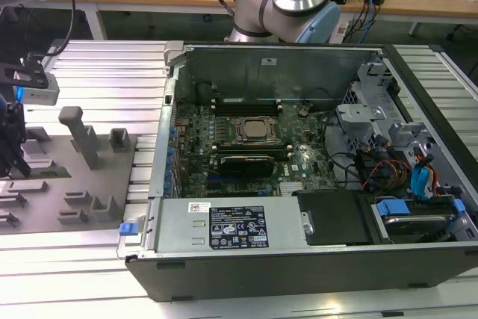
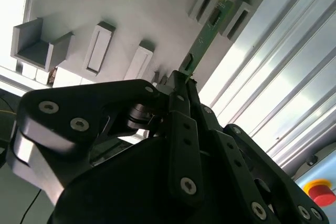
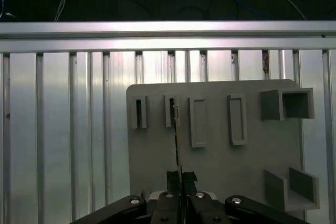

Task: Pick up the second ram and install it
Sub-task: 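Pick up the second ram and move it above second insertion slot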

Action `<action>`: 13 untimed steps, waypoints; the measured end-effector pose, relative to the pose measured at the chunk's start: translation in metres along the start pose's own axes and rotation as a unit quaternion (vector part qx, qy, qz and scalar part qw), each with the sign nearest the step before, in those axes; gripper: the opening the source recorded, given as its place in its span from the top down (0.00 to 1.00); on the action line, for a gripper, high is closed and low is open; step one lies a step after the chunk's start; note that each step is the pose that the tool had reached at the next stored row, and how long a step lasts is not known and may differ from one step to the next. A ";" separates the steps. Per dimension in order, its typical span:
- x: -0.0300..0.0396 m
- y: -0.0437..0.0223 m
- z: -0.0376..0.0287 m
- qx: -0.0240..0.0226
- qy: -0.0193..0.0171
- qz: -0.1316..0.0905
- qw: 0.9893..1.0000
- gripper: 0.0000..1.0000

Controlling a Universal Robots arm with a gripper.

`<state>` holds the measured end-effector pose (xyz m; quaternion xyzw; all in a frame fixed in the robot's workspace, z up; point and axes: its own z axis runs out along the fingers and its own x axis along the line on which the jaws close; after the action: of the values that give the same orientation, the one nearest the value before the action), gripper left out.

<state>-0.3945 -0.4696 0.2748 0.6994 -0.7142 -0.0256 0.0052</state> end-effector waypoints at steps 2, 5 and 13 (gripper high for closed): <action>-0.0001 0.0001 -0.0022 0.000 0.000 0.000 1.000 0.86; -0.0001 0.0002 -0.0048 0.000 0.000 0.000 1.000 0.86; -0.0005 0.0008 -0.0178 0.000 0.000 0.000 1.000 0.86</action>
<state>-0.3945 -0.4696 0.2926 0.6994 -0.7142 -0.0256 0.0052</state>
